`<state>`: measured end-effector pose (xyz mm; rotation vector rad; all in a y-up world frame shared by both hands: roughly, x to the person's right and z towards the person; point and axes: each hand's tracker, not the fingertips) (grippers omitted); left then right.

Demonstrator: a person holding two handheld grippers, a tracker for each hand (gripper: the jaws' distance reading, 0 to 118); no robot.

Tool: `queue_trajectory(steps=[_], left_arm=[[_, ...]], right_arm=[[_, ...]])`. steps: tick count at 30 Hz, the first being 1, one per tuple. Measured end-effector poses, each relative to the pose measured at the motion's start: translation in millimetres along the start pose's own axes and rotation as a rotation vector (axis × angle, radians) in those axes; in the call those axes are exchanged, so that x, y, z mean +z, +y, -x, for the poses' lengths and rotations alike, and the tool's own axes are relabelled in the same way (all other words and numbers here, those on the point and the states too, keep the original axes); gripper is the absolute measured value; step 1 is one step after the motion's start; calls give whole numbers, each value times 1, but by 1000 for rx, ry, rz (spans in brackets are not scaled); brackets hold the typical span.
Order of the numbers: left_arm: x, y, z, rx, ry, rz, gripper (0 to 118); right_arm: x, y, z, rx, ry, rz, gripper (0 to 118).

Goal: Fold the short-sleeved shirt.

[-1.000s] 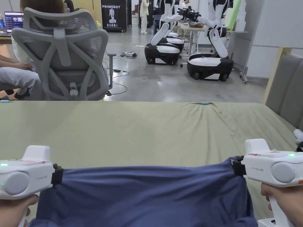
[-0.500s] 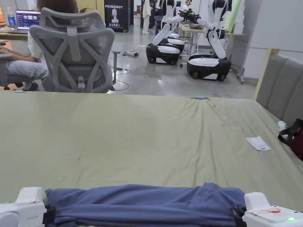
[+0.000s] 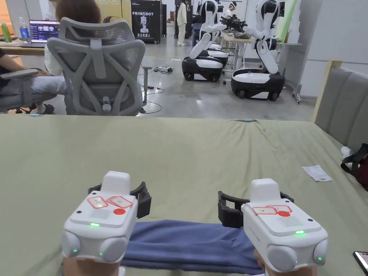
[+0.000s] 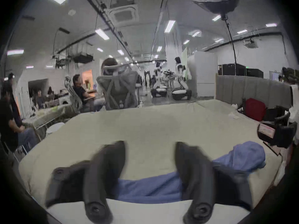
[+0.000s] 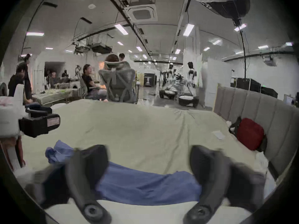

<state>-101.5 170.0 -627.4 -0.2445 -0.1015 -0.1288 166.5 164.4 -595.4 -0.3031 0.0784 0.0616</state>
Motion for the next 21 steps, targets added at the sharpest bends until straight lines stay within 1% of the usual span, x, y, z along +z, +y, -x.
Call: queue_trajectory(steps=[1,2,3,4,5,6,7,9,11,12,13,14,15,16,17,18,19,20,21], left_arm=[[-1,-4,-3,4,-6,8,0],[-1,-6,-4,7,-10,18,0],[0,-11,-3,15,-14,29,0],[1,-14,1,31,-37,56,0],[1,-16,7,48,-59,77,0],[0,-18,16,58,-64,88,0],[-1,-22,27,69,-52,102,0],[-7,-33,58,107,-14,167,0],[-15,-49,90,147,8,267,0],[-20,-60,108,180,7,319,0],[-24,-72,127,241,-2,350,0],[-27,-81,144,327,-16,377,15],[-31,-92,162,442,-49,403,58],[-35,-105,178,562,-86,431,93],[-40,-118,190,653,-114,465,118],[-43,-131,199,743,-141,469,114],[-47,-142,204,846,-157,465,109],[-53,-153,208,955,-193,488,108],[-62,-167,208,1066,-216,524,113]], right_arm=[[0,-5,2,-8,11,8,4],[-2,-8,6,-5,8,16,4],[-3,-11,11,38,-33,20,1],[3,-14,15,77,-45,-11,0],[5,-14,18,85,-18,-11,0],[6,-12,18,69,16,7,0],[8,-12,21,69,11,4,0],[8,-8,29,106,1,-5,0],[7,-7,33,117,29,3,0],[7,-7,35,122,31,7,0],[4,-6,39,124,28,8,0],[4,-6,40,124,27,8,0],[3,-6,40,122,30,12,0],[2,-7,40,116,30,18,0],[0,-6,43,115,27,20,0],[-1,-7,44,118,21,19,0],[-1,-8,45,138,14,20,0],[-2,-8,45,156,14,22,0],[-4,-8,46,162,15,25,0]])
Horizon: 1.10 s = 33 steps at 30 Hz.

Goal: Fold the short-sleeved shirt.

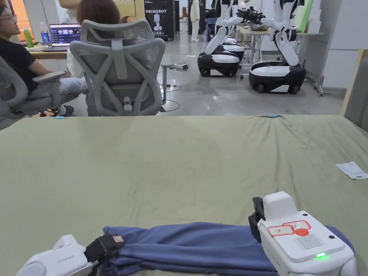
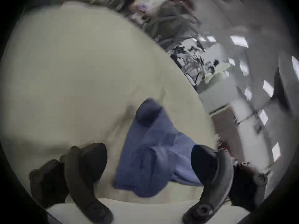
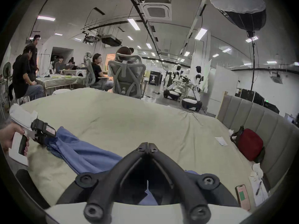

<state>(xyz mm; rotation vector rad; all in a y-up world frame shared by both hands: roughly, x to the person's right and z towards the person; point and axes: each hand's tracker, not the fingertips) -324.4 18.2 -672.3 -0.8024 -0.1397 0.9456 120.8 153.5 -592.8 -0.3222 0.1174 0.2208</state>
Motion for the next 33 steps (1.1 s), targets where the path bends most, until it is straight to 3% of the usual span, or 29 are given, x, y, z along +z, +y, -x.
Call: queue_trajectory(steps=[2,4,5,6,7,8,10,14,16,20,24,29,33], left_arm=[[-13,-6,12,100,-159,-32,118],[-23,-2,2,107,-212,-25,118],[-30,-3,0,128,-271,-3,104],[-38,-5,-2,148,-306,57,70],[-47,-7,-7,166,-297,65,27],[-52,-10,-9,156,-246,56,13],[-55,-12,-9,109,-114,14,12],[-27,7,-9,62,-128,-105,11],[-6,24,-15,-169,22,-144,11],[20,36,-37,-396,197,-223,11],[28,-7,-113,-765,208,-289,11],[-21,-88,-191,-1084,212,-211,11],[-80,-150,-204,-1171,267,-62,10]], right_arm=[[-2,0,-2,-1,-3,6,0],[-4,1,-3,-1,-6,9,0],[-4,1,-4,-2,-8,11,0],[-6,0,-5,-3,-11,13,0],[-7,-1,-6,-3,-14,17,0],[-7,-1,-7,-4,-15,20,0],[-9,-3,-8,-9,-16,29,0],[-12,-2,-5,-7,-13,40,0],[-13,0,-2,-5,-9,41,0],[-11,4,1,-4,3,31,0],[-7,5,-3,-2,0,20,0],[0,-2,-18,-20,-9,14,0],[3,-15,-37,-68,-21,32,0]])
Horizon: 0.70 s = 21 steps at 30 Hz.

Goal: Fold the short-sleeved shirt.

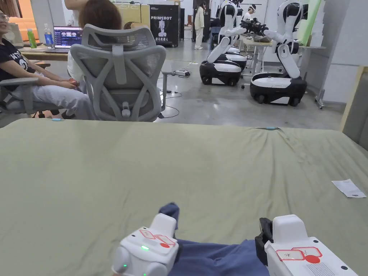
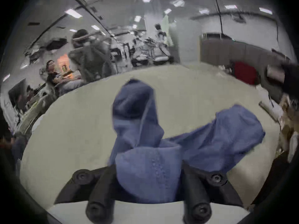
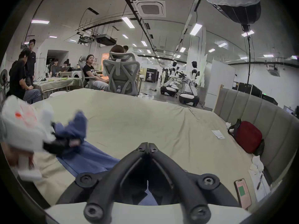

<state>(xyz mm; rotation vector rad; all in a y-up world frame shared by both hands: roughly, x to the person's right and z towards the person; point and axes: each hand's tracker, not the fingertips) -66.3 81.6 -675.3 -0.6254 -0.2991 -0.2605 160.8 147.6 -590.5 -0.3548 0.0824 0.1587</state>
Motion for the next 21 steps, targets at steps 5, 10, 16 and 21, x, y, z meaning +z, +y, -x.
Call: queue_trajectory(steps=[5,10,16,21], left_arm=[[-14,-10,-5,162,-65,1,95],[41,8,26,437,-165,-155,109],[10,-15,43,567,-91,16,34],[-29,-24,8,583,-224,97,0]], right_arm=[[10,-12,-21,-31,34,-6,0],[9,-16,-35,-48,70,-5,0],[3,-19,-42,-63,112,-15,0],[-3,-27,-47,-68,124,-1,0]])
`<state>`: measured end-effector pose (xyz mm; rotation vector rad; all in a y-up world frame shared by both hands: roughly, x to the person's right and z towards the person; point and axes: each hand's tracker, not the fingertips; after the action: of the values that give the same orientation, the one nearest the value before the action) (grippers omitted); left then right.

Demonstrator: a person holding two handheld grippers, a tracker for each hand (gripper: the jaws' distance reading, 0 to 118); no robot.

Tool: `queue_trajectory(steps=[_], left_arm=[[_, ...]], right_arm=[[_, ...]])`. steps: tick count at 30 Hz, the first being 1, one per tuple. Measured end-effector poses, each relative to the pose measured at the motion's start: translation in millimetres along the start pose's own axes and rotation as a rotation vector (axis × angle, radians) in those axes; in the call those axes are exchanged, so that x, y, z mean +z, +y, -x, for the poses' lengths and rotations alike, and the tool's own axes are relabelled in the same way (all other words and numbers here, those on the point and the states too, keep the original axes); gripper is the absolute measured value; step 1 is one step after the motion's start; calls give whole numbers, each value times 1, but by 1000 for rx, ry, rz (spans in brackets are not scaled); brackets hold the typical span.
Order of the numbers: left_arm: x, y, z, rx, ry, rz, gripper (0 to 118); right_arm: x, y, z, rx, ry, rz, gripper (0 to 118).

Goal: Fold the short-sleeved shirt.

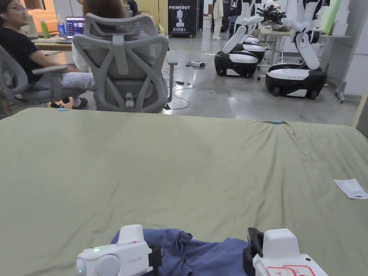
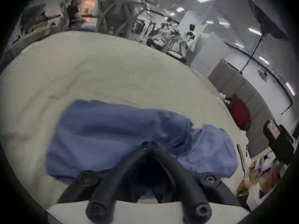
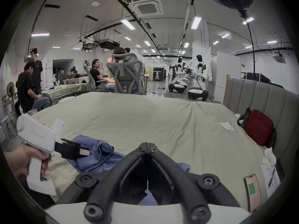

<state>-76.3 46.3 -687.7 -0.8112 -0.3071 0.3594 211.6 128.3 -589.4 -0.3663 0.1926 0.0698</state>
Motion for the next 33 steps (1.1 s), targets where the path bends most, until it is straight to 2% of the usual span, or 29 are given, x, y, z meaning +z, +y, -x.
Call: queue_trajectory(steps=[3,6,11,15,16,17,18,19,21,22,23,26,29,30,31,32,33], left_arm=[[-21,-8,-28,-90,-57,27,0],[-27,-12,-45,-140,-25,23,0],[27,10,-17,-27,-19,-131,0],[78,24,28,57,31,-212,0],[87,23,43,94,29,-233,6],[92,20,54,126,17,-248,6],[95,16,69,168,12,-267,12],[95,12,83,213,8,-267,31],[84,5,106,322,-15,-216,112],[78,1,116,388,-76,-194,118],[72,-1,124,451,-144,-195,116],[22,-12,140,678,-391,-22,113],[-3,-11,128,692,-466,-119,108],[-6,-7,128,716,-443,-134,87],[-10,-4,128,747,-416,-155,55],[-12,-1,128,773,-346,-164,13],[-13,0,128,762,-242,-167,14]], right_arm=[[-1,-5,-4,1,-2,11,0],[-3,-6,-8,-16,-6,27,0],[-6,2,3,-5,-1,37,0],[-10,7,20,24,8,44,0],[-10,7,24,16,10,46,0],[-10,7,26,9,10,44,0],[-10,8,29,4,9,42,0],[-8,8,31,1,5,41,0],[-5,9,35,3,-5,36,0],[-4,9,36,4,-8,35,0],[-3,9,36,4,-12,36,0],[2,9,36,9,-28,40,0],[4,10,33,24,-51,52,0],[5,10,30,27,-57,55,0],[7,11,28,29,-63,58,0],[8,11,27,31,-70,58,0],[9,12,26,34,-81,58,0]])
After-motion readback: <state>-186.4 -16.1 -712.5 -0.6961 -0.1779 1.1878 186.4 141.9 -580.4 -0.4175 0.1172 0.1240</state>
